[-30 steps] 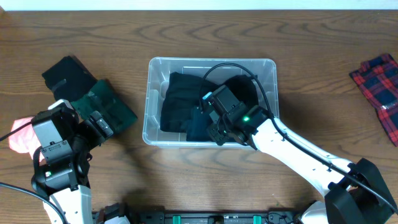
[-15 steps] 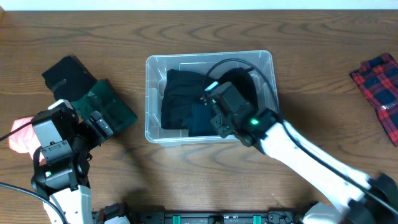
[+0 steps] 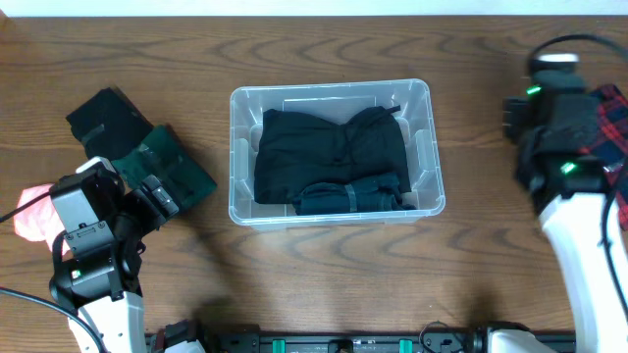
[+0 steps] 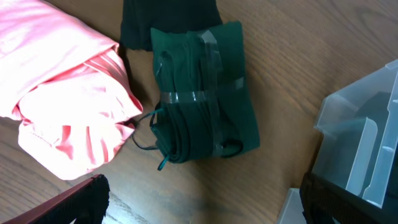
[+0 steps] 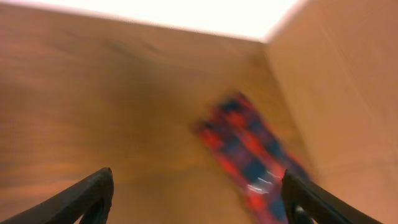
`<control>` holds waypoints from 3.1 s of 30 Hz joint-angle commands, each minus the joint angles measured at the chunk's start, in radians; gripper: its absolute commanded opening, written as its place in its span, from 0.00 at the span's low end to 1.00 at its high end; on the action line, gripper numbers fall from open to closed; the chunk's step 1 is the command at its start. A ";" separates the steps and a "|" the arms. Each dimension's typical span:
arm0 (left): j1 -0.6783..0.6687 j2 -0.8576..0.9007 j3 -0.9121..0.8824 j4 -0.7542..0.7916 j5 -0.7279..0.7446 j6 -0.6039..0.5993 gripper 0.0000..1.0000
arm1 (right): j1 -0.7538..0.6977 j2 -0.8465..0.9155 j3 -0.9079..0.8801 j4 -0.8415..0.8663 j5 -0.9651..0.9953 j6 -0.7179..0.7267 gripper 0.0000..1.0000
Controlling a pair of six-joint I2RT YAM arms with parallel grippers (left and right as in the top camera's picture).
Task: Pack container
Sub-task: 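Move the right gripper to the plaid shirt and grasp it, then lay the plaid shirt into the bin and press it flat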
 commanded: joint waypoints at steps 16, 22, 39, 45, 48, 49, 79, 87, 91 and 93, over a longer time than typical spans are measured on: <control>0.005 0.001 0.024 -0.015 -0.011 -0.013 0.98 | -0.365 0.509 0.002 0.259 -0.078 -0.364 0.99; 0.005 0.001 0.024 -0.015 -0.011 -0.013 0.98 | -0.381 0.557 0.002 0.334 -0.074 -0.481 0.99; 0.005 0.001 0.024 -0.014 -0.011 -0.013 0.98 | -0.550 0.667 0.002 0.365 -0.183 -0.475 0.96; 0.005 0.001 0.024 -0.014 -0.011 -0.013 0.98 | -0.569 0.729 0.002 0.410 -0.192 -0.474 0.82; 0.005 0.001 0.024 -0.014 -0.011 -0.013 0.98 | -0.569 0.746 0.002 0.432 -0.192 -0.474 0.69; 0.005 0.001 0.024 -0.014 -0.011 -0.013 0.98 | -0.569 0.746 0.002 0.441 -0.192 -0.474 0.63; 0.005 0.001 0.024 -0.015 -0.011 -0.013 0.98 | 0.101 0.057 0.002 0.238 -0.197 -0.350 0.01; 0.005 0.001 0.024 -0.015 -0.011 -0.013 0.98 | 0.533 0.072 0.002 0.200 -0.196 -0.267 0.01; 0.005 0.001 0.024 -0.015 -0.011 -0.013 0.98 | 0.661 0.141 0.002 0.181 -0.197 -0.165 0.01; 0.005 0.001 0.024 -0.015 -0.011 -0.013 0.98 | 0.706 0.186 0.002 0.160 -0.197 -0.129 0.01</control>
